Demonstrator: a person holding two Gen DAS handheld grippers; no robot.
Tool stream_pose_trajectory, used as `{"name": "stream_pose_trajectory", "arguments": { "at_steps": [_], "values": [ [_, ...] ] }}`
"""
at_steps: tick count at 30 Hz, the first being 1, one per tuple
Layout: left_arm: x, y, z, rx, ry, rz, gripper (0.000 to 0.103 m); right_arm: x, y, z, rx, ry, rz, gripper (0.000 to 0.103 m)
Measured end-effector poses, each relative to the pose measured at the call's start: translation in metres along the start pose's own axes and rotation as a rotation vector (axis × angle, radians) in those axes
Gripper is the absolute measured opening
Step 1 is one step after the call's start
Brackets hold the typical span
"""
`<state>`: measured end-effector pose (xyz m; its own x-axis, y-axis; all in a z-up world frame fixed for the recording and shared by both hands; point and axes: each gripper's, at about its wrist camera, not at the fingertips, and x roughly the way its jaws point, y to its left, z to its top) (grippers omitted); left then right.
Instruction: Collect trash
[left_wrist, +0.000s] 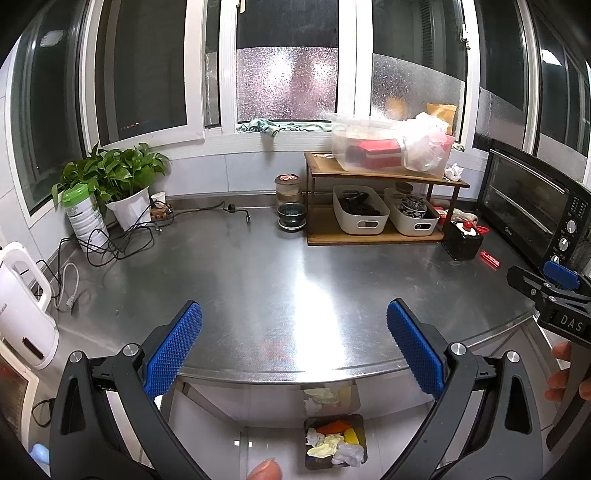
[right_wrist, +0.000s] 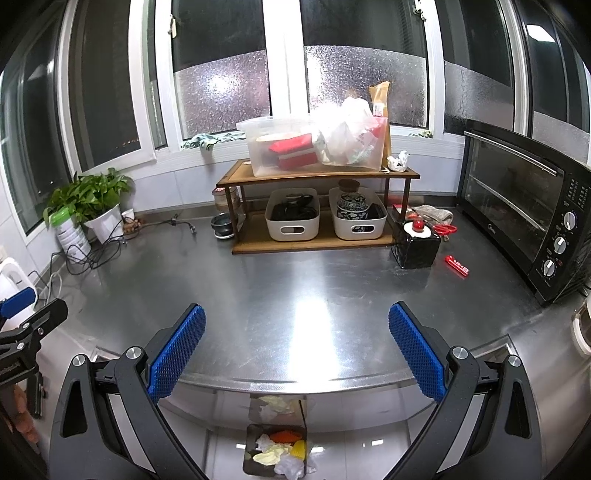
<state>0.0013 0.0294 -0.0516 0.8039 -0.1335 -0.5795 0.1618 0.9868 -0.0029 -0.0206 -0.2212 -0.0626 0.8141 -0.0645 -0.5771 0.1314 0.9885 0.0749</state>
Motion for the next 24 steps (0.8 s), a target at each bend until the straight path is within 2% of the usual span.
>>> {"name": "stream_pose_trajectory", "arguments": {
  "at_steps": [6, 24],
  "values": [
    [0.0028, 0.0028, -0.0002, -0.017, 0.012, -0.020, 0.095, 0.0030, -0.0010, -0.0012, 0.007, 0.008, -0.002, 0.100],
    [0.0052, -0.0013, 0.0014, 0.031, 0.017, 0.016, 0.095, 0.0041, -0.0027, -0.0049, 0.019, 0.021, 0.009, 0.100]
  ]
}}
